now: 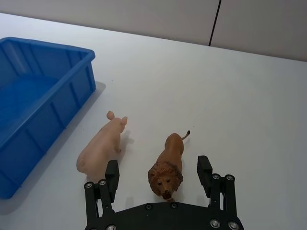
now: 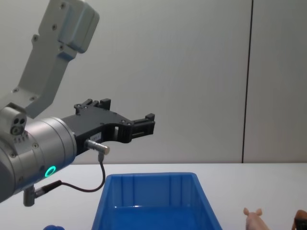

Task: Pick up the two dolls from the table and place them into the box.

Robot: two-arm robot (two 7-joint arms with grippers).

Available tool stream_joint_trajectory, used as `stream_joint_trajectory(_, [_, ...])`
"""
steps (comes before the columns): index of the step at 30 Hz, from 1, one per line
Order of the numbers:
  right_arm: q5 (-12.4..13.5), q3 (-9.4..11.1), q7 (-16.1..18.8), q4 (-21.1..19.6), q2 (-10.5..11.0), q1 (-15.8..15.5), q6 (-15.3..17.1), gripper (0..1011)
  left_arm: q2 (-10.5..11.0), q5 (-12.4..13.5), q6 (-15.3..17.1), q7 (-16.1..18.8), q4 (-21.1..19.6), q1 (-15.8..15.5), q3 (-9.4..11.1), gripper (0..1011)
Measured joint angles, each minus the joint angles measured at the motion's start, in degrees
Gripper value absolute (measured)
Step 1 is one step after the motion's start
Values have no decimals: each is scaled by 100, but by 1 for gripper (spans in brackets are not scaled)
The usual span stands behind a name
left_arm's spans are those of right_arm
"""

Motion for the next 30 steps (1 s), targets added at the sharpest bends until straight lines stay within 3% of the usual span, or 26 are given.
stream_joint_trajectory(9, [-80, -31, 37, 234, -77, 137, 76, 983, 0, 0, 0, 0, 0, 0, 0, 1001])
stream_joint_trajectory(21, [-103, -59, 93, 501, -165, 263, 135, 676, 0, 0, 0, 0, 0, 0, 0, 1002])
stream_joint_trajectory(25, [-124, -69, 94, 546, -186, 280, 115, 514, 0, 0, 0, 0, 0, 0, 0, 1001])
stream_joint_trajectory(30, [-209, -86, 45, 551, -209, 286, 12, 439, 0, 0, 0, 0, 0, 0, 0, 1001])
